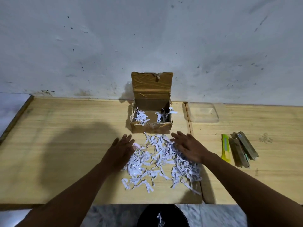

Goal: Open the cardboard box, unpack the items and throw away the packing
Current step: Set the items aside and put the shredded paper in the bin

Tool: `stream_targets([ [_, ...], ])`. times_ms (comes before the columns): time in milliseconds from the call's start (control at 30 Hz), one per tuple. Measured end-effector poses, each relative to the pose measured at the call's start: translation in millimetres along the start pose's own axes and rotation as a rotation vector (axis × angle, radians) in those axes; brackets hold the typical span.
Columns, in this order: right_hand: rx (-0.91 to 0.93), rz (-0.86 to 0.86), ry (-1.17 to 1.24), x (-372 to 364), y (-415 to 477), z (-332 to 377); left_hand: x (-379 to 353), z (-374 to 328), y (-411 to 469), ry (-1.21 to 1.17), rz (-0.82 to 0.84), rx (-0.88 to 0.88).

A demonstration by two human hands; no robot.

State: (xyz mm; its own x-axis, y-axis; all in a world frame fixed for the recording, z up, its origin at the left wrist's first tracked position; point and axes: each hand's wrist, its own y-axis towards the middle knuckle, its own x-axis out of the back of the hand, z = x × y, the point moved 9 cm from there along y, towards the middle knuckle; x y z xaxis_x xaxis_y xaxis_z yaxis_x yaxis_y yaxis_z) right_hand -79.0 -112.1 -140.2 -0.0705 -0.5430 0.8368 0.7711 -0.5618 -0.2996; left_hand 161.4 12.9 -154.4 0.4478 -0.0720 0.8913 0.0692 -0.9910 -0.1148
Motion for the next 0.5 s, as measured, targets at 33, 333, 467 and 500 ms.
stream_targets([
  [33,0.032,0.001,0.028,1.3,-9.1,6.4,-0.5,-1.9,-5.6,-0.027,0.003,-0.017],
  [333,0.065,-0.191,0.001,6.3,-91.6,-11.3,0.8,-22.6,-64.0,0.011,0.024,-0.147],
  [467,0.122,-0.158,-0.122,-20.2,-95.3,9.4,-26.6,-53.1,-64.4,0.120,0.088,-0.177],
  [500,0.108,-0.176,-0.130,-21.7,-92.0,12.1,-30.3,-57.0,-59.6,0.111,0.074,-0.153],
])
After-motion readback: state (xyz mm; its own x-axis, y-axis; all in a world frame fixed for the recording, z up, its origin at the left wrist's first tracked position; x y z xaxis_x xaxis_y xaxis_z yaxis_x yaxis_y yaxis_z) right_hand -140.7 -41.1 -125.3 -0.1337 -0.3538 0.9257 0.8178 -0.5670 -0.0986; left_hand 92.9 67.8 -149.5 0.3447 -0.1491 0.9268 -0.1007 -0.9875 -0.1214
